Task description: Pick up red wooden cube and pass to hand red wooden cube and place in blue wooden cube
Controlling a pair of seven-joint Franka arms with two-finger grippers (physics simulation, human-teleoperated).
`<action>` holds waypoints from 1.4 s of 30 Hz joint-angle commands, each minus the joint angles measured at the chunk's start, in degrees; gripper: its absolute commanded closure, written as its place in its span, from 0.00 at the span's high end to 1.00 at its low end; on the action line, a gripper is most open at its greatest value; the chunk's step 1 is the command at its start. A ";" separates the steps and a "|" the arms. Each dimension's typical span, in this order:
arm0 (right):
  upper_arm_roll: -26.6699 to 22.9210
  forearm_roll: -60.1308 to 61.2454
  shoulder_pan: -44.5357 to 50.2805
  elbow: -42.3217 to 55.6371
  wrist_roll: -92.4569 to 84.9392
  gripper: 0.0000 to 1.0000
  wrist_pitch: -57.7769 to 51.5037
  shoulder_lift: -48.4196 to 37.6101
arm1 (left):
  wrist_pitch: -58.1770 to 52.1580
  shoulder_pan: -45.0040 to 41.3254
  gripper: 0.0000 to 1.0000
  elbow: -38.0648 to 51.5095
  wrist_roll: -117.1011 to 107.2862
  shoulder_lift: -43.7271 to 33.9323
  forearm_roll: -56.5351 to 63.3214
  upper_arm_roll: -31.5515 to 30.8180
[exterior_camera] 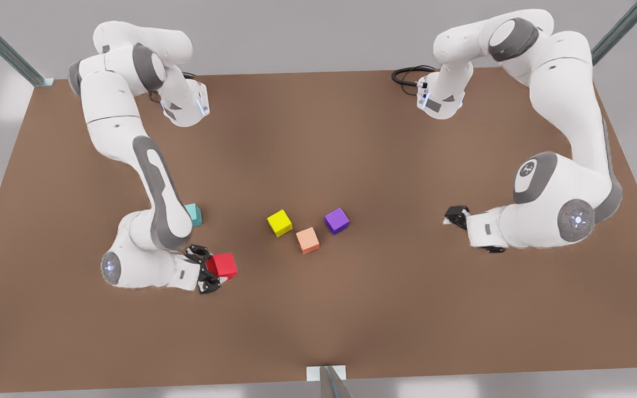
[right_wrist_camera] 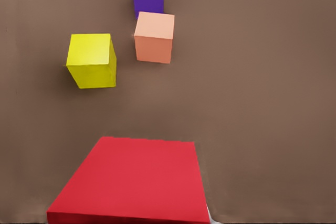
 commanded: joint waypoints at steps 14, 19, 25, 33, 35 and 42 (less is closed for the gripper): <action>0.15 -38.94 1.59 -47.83 63.68 0.51 19.01 -32.95 | 2.73 -15.50 1.00 -15.94 -14.08 -15.20 -10.10 27.24; 0.24 -41.22 1.68 -54.95 68.95 0.51 26.31 -34.18 | 2.91 -15.23 1.00 -15.85 -13.99 -14.85 -10.10 27.24; 0.15 -42.81 1.33 -57.94 70.62 0.51 32.37 -32.60 | 2.73 -15.23 1.00 -15.94 -13.99 -14.94 -10.27 27.24; 0.06 -42.81 0.89 -58.82 71.50 0.67 33.08 -31.72 | 2.73 -15.23 1.00 -15.94 -13.99 -14.94 -10.62 27.07; 0.06 -42.81 0.80 -58.82 71.77 1.00 32.99 -31.55 | 2.65 -15.23 1.00 -15.94 -13.99 -14.94 -11.50 27.07; -0.03 -42.81 0.63 -58.64 72.03 1.00 32.99 -31.02 | 2.65 -15.23 1.00 -15.94 -13.99 -14.94 -11.42 27.07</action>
